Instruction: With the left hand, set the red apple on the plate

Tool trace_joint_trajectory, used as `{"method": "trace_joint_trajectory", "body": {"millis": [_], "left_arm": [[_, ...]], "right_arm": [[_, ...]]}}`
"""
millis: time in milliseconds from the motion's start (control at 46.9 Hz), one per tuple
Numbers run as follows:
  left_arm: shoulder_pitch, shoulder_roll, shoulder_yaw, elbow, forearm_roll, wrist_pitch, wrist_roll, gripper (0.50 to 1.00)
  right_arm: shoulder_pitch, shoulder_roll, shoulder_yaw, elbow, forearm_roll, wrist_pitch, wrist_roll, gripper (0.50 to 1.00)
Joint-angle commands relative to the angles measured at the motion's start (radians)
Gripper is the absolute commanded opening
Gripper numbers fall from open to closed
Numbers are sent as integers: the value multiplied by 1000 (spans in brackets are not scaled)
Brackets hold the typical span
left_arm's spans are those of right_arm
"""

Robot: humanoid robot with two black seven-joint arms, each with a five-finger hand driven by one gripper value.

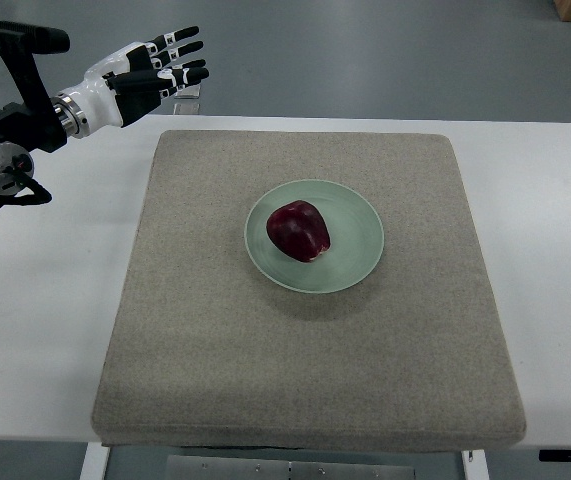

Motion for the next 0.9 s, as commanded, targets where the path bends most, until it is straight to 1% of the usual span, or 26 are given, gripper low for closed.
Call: {"method": "trace_joint_trajectory", "body": {"millis": [0,128,256,405,875], "left_arm": [[28,2,-32,25,-109,-34,45,996],[79,5,-115,45,-170,-44,116,996],[113,5,-175,44,-177,-44,148,996],[131,5,-196,45,-178,-55,149,996],[148,5,-199,44,-177,-55,149,996]], "right_arm": [[0,0,0,0,0,-1,0,964],[0,0,0,0,0,-1,0,964],[0,0,0,0,0,-1,0,964],[0,0,0,0,0,-1,0,964],[-1,0,-2,3,1,12,0,962]]}}
